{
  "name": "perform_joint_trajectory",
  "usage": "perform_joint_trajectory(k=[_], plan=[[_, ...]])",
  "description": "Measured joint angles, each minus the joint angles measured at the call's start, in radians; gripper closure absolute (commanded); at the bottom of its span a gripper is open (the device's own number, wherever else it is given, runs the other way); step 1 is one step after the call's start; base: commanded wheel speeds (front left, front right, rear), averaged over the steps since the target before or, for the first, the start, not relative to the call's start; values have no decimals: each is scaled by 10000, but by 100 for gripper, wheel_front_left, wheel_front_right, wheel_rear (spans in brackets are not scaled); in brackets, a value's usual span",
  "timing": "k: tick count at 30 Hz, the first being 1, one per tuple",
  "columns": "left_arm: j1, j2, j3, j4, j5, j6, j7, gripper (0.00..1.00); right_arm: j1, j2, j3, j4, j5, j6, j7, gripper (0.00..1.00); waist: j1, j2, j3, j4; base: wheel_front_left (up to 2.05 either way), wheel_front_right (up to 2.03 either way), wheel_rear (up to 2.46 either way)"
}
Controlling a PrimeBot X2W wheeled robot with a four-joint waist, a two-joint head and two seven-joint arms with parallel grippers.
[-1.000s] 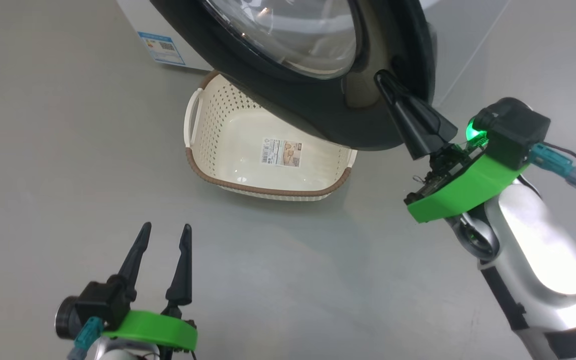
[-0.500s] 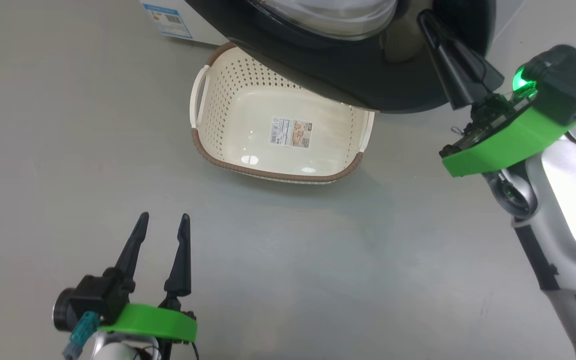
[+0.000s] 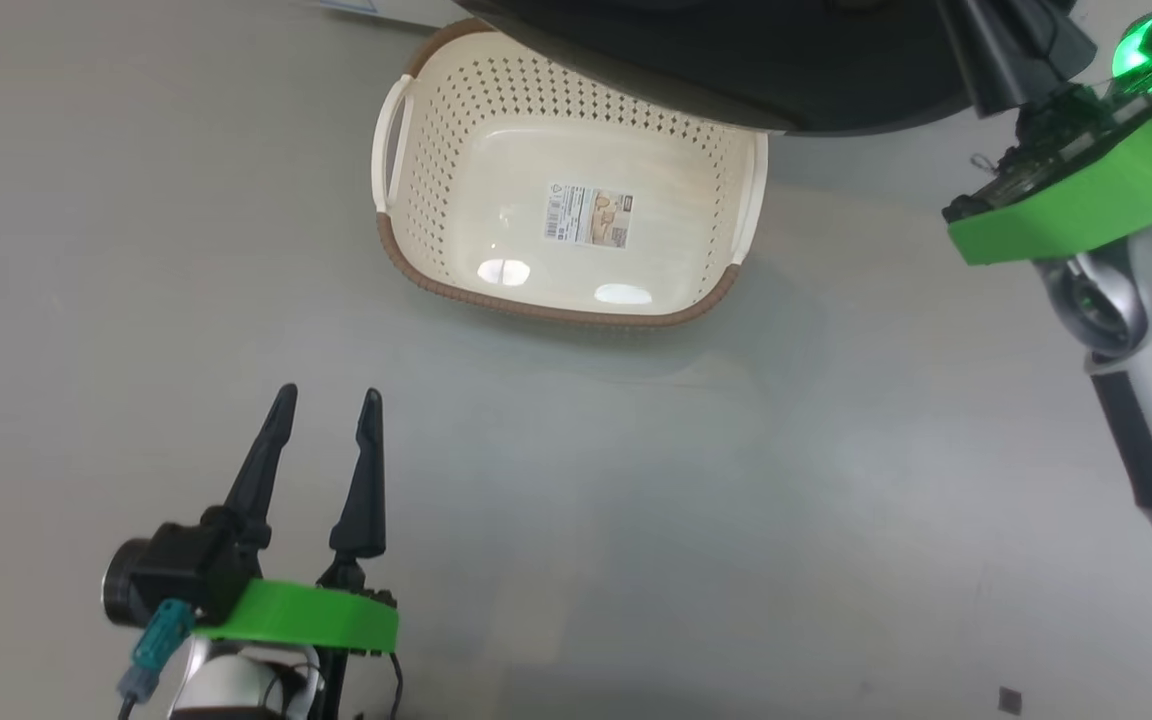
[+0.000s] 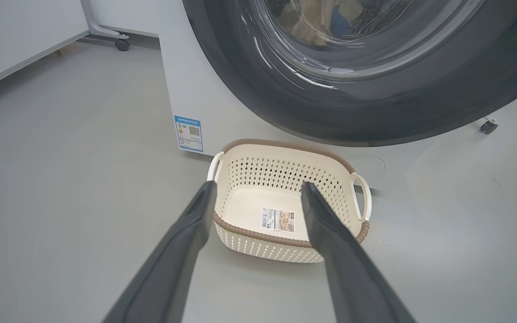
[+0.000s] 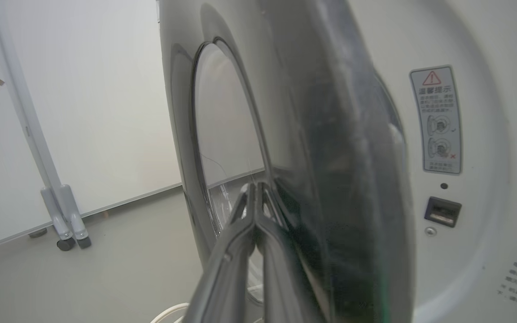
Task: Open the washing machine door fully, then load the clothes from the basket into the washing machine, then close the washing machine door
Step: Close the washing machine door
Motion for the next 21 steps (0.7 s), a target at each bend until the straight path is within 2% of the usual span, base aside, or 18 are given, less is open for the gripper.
perform_joint_trajectory(k=[9, 21], plan=[[-255, -19, -151, -359, 0, 134, -2, 0, -1007, -433, -249, 8, -4, 2, 0, 100, 1, 0, 607, 279, 0, 0, 0], [-251, -25, -151, -441, 0, 165, -2, 0, -2082, -826, -336, 190, -92, 8, 0, 100, 1, 0, 1066, 253, 0, 0, 0]])
